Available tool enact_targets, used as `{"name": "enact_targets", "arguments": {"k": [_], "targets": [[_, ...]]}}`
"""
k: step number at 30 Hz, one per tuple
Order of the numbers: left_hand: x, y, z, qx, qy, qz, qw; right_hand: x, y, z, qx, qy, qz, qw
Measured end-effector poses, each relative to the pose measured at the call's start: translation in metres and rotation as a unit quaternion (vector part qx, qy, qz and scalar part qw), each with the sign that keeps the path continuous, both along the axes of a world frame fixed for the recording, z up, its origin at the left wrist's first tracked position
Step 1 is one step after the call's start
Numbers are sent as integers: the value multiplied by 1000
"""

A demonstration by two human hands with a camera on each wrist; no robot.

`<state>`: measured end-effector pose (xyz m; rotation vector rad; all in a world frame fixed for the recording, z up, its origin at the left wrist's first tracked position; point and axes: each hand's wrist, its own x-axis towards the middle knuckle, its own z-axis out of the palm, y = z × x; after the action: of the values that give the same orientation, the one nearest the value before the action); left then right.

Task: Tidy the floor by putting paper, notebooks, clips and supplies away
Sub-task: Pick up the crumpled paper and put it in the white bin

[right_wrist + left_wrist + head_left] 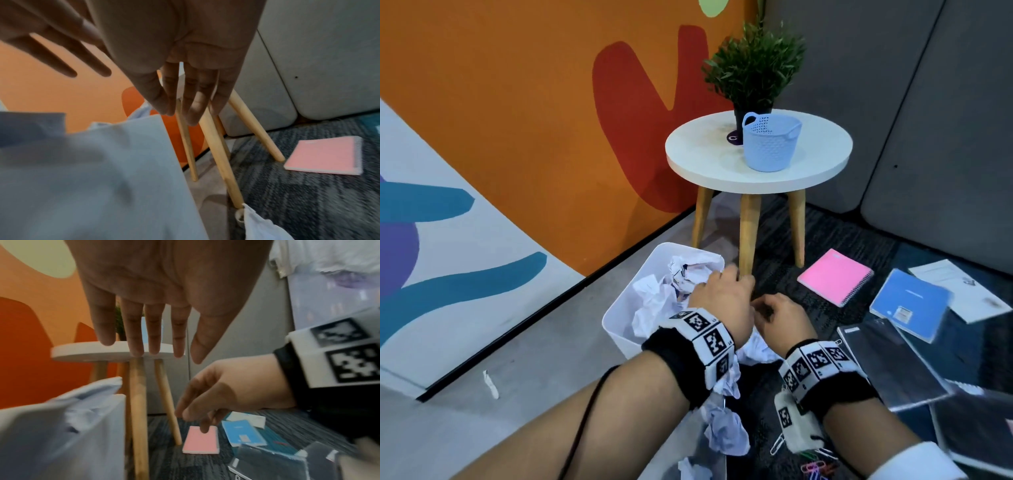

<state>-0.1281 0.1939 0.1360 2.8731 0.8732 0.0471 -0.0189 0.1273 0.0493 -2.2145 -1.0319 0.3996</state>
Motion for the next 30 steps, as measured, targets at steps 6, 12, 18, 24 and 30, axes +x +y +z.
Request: {"name": "enact_targets", "arguments": {"k": [6,12,18,24,30], "targets": [[31,-16,-68,-73,96,-24,992,26,-8,-46,-131,-6,0,991],[28,-6,-148,-157,158,27,975,37,-11,-108,-178,38,13,983],[12,0,-203,-183,166,64,967,35,1,-160,-205,59,85,973],[2,7,-220,-217,155,65,961,27,14,-198,-289,60,172,940],[-4,6,-229,-246,114,76,960,19,9,-219,-265,19,102,959]]}}
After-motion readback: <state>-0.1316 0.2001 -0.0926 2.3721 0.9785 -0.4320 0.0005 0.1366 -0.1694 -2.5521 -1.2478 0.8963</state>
